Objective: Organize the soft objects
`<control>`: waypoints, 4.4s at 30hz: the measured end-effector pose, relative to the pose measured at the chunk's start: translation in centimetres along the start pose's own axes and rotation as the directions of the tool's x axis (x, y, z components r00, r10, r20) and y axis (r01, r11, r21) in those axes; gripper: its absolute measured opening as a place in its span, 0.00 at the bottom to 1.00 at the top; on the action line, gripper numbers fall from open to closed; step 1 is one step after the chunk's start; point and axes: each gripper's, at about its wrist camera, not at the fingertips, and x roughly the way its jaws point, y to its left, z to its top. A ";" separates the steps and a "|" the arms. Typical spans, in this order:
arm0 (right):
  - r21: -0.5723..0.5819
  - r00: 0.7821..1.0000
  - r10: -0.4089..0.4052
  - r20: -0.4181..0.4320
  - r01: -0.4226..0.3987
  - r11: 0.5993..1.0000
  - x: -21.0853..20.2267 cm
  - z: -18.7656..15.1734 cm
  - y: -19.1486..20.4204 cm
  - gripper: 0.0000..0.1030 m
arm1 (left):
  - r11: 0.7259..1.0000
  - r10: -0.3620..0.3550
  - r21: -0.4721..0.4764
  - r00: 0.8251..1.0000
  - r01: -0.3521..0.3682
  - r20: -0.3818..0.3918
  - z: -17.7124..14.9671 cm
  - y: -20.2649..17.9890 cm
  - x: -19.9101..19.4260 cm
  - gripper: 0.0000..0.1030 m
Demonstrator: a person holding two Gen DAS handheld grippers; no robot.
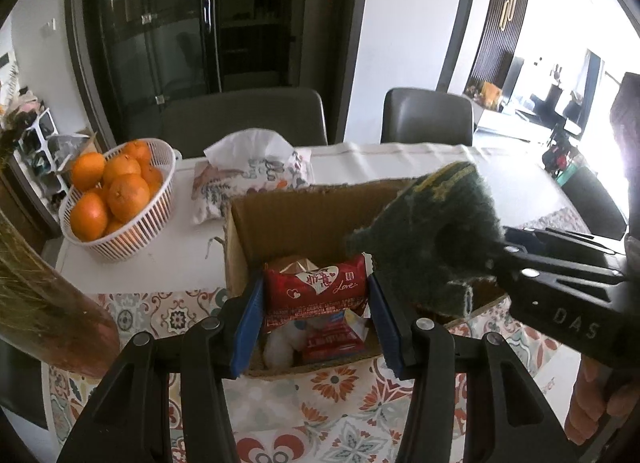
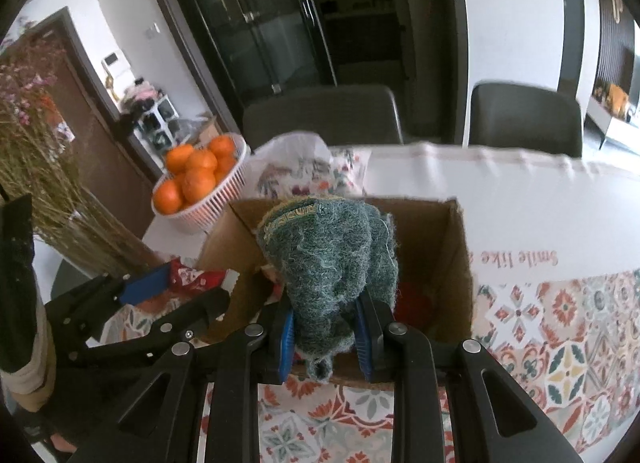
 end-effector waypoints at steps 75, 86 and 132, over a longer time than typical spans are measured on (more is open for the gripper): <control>0.000 0.909 -0.289 0.300 0.303 0.953 -18.3 -18.4 6.6 0.83 | 0.982 0.186 -0.042 0.947 -0.182 0.263 -14.2 -2.7 -18.7 1.00; -0.018 0.905 -0.264 0.332 0.286 0.958 -23.2 -23.7 6.7 0.84 | 0.970 0.242 -0.077 0.927 -0.229 0.287 -19.2 -5.6 -23.9 1.00; 0.027 0.867 -0.294 0.401 0.310 0.950 -31.8 -33.2 7.0 0.84 | 0.966 0.246 -0.023 0.892 -0.256 0.379 -29.0 -11.7 -33.1 1.00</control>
